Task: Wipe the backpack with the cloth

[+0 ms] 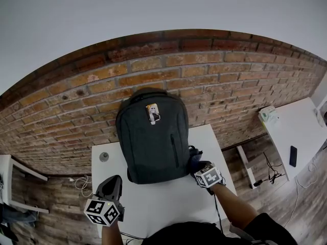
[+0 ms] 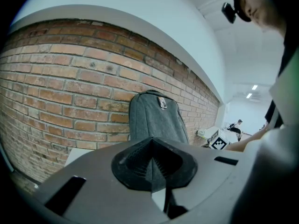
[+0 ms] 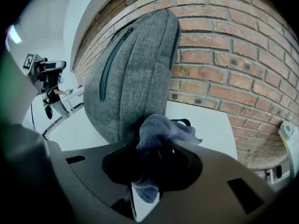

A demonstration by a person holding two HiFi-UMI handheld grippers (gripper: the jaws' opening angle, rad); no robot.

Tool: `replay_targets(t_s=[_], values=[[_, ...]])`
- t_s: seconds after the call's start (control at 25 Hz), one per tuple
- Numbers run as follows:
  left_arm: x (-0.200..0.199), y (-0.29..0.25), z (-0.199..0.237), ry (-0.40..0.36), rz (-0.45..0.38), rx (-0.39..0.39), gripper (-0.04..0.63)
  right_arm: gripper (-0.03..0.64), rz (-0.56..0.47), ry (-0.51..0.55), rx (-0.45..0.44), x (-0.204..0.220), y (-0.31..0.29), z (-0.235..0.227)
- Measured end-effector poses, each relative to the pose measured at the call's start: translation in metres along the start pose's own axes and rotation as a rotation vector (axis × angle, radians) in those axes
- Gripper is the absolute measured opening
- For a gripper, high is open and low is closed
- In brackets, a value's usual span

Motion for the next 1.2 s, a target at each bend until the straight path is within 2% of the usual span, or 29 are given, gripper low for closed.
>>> replay_targets(t_s=[0.32, 0.52, 0.64, 0.92, 1.2], values=[[0.001, -0.003, -0.002, 0.004, -0.005, 0.008, -0.012, 0.109, 0.045, -0.012, -0.077, 0.033, -0.005, 0.030], [0.001, -0.001, -0.004, 0.003, -0.005, 0.012, -0.012, 0.109, 0.047, -0.023, -0.154, 0.032, 0.000, 0.047], [0.003, 0.001, -0.001, 0.010, 0.000, 0.005, -0.012, 0.109, 0.017, -0.024, -0.171, 0.016, 0.008, 0.051], [0.006, 0.001, 0.002, 0.018, -0.005, 0.001, -0.012, 0.109, -0.131, 0.030, -0.219, -0.043, 0.026, 0.060], [0.007, 0.006, 0.008, 0.026, -0.007, -0.017, -0.012, 0.109, -0.247, 0.091, -0.202, -0.109, 0.048, 0.055]])
Point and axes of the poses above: the fingertips, and each gripper's own axes: y backward along the fingers, z to its left, x out of its underside, the point moved 3 cm from there along y, backward along the fingers
